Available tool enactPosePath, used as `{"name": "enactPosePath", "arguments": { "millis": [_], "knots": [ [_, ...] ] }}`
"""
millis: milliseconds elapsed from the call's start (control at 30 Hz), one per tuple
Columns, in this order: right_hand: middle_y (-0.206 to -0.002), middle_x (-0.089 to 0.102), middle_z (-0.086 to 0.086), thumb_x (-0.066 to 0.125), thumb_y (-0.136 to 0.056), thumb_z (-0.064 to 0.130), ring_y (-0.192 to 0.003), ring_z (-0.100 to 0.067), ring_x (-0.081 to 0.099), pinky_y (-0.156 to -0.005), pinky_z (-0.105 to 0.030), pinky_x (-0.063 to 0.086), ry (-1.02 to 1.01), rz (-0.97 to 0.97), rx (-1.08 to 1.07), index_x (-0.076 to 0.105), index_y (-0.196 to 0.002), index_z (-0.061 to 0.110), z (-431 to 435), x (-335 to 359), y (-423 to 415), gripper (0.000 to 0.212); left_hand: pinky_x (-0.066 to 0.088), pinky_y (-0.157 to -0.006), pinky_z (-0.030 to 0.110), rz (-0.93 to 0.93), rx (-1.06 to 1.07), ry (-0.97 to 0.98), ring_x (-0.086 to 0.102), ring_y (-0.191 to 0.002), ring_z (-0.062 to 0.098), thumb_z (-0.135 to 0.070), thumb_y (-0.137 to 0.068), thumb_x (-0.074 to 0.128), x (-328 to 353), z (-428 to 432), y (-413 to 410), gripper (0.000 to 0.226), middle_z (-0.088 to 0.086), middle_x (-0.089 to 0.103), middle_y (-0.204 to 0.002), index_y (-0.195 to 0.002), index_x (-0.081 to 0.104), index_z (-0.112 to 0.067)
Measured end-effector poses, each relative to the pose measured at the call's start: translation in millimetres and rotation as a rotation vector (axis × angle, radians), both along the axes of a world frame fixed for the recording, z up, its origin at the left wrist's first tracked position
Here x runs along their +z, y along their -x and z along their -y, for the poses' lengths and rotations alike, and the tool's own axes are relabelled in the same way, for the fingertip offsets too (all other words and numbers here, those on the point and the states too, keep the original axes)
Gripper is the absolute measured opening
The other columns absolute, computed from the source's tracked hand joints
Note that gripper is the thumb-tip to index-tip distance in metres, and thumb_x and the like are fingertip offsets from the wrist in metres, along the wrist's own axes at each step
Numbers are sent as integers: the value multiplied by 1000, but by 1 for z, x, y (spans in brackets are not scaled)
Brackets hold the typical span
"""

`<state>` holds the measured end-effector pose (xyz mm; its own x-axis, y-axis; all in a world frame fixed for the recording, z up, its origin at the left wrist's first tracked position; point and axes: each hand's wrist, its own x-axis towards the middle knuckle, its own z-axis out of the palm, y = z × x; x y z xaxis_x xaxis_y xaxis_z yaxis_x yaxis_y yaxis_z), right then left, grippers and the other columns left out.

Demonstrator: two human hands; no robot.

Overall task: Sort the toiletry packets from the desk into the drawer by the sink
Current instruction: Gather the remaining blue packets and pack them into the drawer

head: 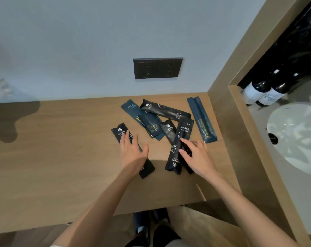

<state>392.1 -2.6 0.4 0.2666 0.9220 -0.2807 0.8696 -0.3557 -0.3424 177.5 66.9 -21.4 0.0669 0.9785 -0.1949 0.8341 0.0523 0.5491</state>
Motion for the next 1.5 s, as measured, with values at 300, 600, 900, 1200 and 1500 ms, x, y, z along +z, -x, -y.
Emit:
{"name": "enactPosePath", "arguments": {
  "millis": [300,600,900,1200,1500],
  "knots": [
    [-155,27,-10,50,-95,33,-142,-33,20,-112,-46,26,-57,-118,-295,37,-143,26,-67,-8,-60,50,26,-108,45,313,428,228,22,-137,35,-39,-84,64,2,-79,-62,85,17,29,-149,-149,19,-11],
    [-147,39,-9,58,-88,19,-132,-32,31,-108,-44,32,-6,-54,-306,35,-143,25,-93,-31,-85,60,36,-103,50,285,652,103,32,-119,37,-25,-69,81,-11,-97,-94,102,18,29,-136,-148,16,-18],
    [-136,42,-10,65,-85,8,-128,-32,41,-100,-41,40,-61,-186,-343,38,-142,23,-99,-28,-91,65,47,-97,49,506,685,192,54,-113,33,-3,-70,79,-1,-102,-99,114,10,38,-134,-149,4,-35],
    [-125,57,-10,68,-84,12,-103,-30,60,-81,-36,51,-79,-325,-515,32,-143,16,-95,-18,-86,70,38,-105,39,629,793,184,44,-131,28,-15,-79,75,15,-93,-79,94,6,39,-150,-150,14,-20],
    [-94,66,-5,68,-86,23,-84,-25,66,-74,-37,54,-259,-486,-437,59,-109,14,-79,29,-78,26,51,-87,32,742,613,62,61,-100,18,-22,-76,78,69,-65,-30,55,4,64,-115,-123,53,-11]
  ]
}}
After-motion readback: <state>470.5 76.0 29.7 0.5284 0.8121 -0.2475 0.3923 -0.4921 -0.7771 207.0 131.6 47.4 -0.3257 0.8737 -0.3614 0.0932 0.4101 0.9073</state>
